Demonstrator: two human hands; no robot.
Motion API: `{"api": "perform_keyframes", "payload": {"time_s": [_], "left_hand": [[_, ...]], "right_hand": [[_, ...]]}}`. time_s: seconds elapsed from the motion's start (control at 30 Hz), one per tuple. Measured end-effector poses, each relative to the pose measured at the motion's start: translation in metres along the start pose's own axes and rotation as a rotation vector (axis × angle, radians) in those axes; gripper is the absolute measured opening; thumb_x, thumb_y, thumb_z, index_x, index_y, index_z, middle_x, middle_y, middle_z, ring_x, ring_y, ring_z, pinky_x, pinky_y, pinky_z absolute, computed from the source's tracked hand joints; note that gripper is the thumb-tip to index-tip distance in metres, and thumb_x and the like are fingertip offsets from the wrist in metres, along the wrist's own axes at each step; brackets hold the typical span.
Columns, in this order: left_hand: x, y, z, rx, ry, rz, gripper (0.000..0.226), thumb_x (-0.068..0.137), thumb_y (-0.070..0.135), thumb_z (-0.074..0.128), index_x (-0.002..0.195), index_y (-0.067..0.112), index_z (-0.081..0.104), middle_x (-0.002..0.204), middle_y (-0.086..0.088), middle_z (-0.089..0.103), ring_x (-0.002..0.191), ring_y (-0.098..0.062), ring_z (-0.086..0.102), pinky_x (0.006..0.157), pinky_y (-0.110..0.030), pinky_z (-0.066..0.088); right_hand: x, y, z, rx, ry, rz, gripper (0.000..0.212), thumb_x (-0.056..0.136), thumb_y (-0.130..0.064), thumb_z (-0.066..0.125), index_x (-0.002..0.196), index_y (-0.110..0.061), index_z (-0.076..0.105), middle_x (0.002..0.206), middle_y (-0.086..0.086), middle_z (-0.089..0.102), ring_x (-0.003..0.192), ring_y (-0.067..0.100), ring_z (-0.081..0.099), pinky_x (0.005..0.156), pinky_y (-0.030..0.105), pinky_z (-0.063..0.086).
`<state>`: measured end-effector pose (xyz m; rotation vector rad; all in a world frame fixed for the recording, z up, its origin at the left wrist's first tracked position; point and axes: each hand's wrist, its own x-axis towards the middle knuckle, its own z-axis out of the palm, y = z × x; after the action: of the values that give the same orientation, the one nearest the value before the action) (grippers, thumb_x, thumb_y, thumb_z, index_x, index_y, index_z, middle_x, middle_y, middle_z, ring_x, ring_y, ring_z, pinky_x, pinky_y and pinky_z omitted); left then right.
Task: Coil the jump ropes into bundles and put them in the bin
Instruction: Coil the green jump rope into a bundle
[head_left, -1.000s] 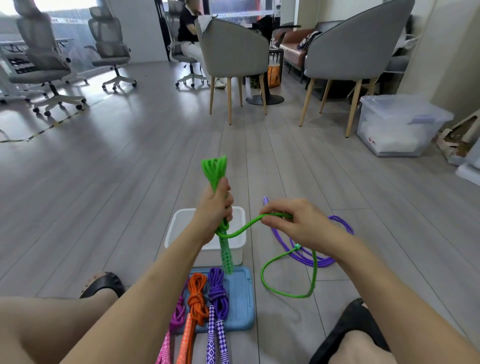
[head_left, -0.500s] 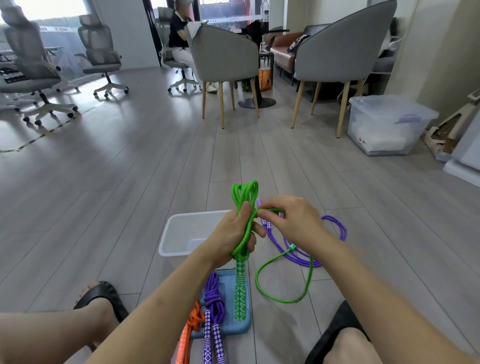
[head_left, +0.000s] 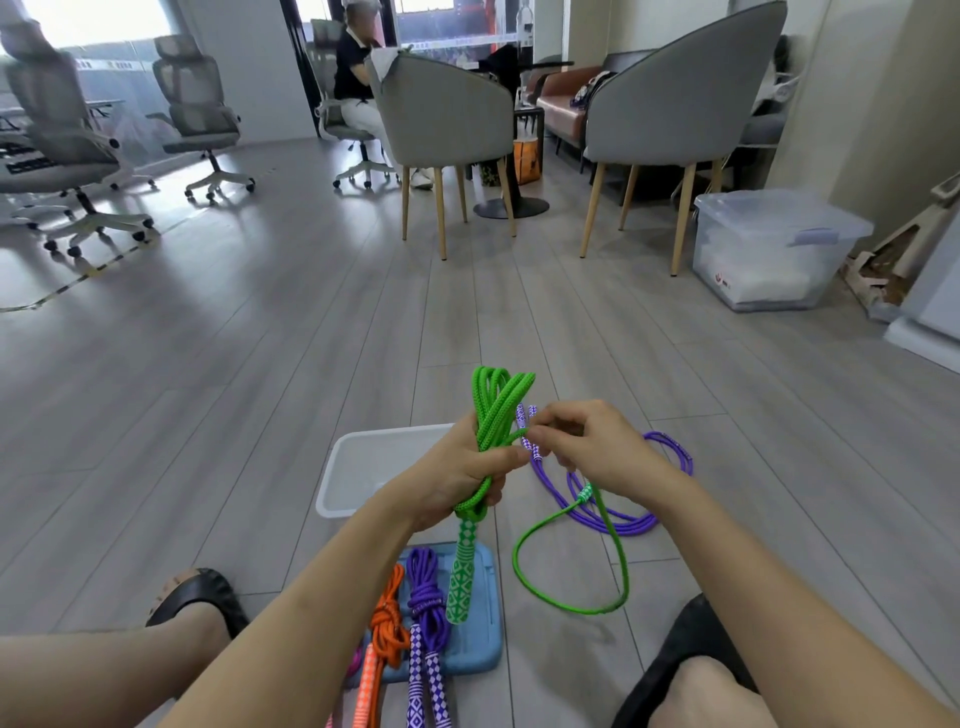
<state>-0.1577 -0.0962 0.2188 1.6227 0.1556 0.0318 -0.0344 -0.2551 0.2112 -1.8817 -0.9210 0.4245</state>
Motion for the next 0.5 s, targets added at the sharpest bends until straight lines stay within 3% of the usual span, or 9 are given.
{"api": "perform_keyframes", "payload": {"time_s": [0.1, 0.3, 0.4, 0.5], "left_hand": [[0.000, 0.001, -0.003, -0.029, -0.019, 0.005, 0.027, 0.095, 0.003, 0.066, 0.110, 0.015, 0.047, 0.063, 0.004, 0.050, 0.050, -0.015, 0.044, 0.051, -0.030, 0.042], [-0.001, -0.002, -0.005, -0.043, -0.087, -0.010, 0.048, 0.100, 0.010, 0.063, 0.136, 0.016, 0.033, 0.076, -0.008, 0.049, 0.057, -0.022, 0.052, 0.058, -0.036, 0.050], [0.001, -0.002, -0.002, -0.078, -0.096, -0.039, 0.050, 0.099, 0.006, 0.061, 0.139, 0.018, 0.032, 0.072, -0.006, 0.046, 0.053, -0.019, 0.042, 0.055, -0.033, 0.047], [0.004, -0.001, -0.001, -0.034, -0.118, -0.033, 0.050, 0.099, -0.001, 0.057, 0.138, 0.019, 0.034, 0.069, -0.005, 0.045, 0.052, -0.019, 0.038, 0.052, -0.033, 0.044]], "right_hand": [[0.001, -0.002, 0.001, 0.016, -0.062, 0.027, 0.011, 0.101, -0.019, 0.064, 0.105, -0.017, 0.075, 0.077, -0.001, 0.067, 0.062, -0.006, 0.055, 0.059, 0.011, 0.043], [0.002, 0.001, 0.005, 0.262, -0.060, 0.078, 0.012, 0.101, -0.013, 0.062, 0.106, -0.012, 0.073, 0.071, -0.004, 0.061, 0.055, 0.005, 0.046, 0.053, 0.021, 0.040], [0.003, -0.004, 0.009, 0.438, -0.088, 0.086, 0.019, 0.102, -0.012, 0.061, 0.120, -0.012, 0.069, 0.061, -0.010, 0.044, 0.049, 0.004, 0.034, 0.045, 0.019, 0.028], [0.000, -0.012, 0.011, 0.498, -0.157, 0.078, 0.025, 0.096, -0.031, 0.071, 0.118, -0.018, 0.068, 0.066, -0.004, 0.029, 0.050, 0.006, 0.026, 0.044, 0.020, 0.021]]}}
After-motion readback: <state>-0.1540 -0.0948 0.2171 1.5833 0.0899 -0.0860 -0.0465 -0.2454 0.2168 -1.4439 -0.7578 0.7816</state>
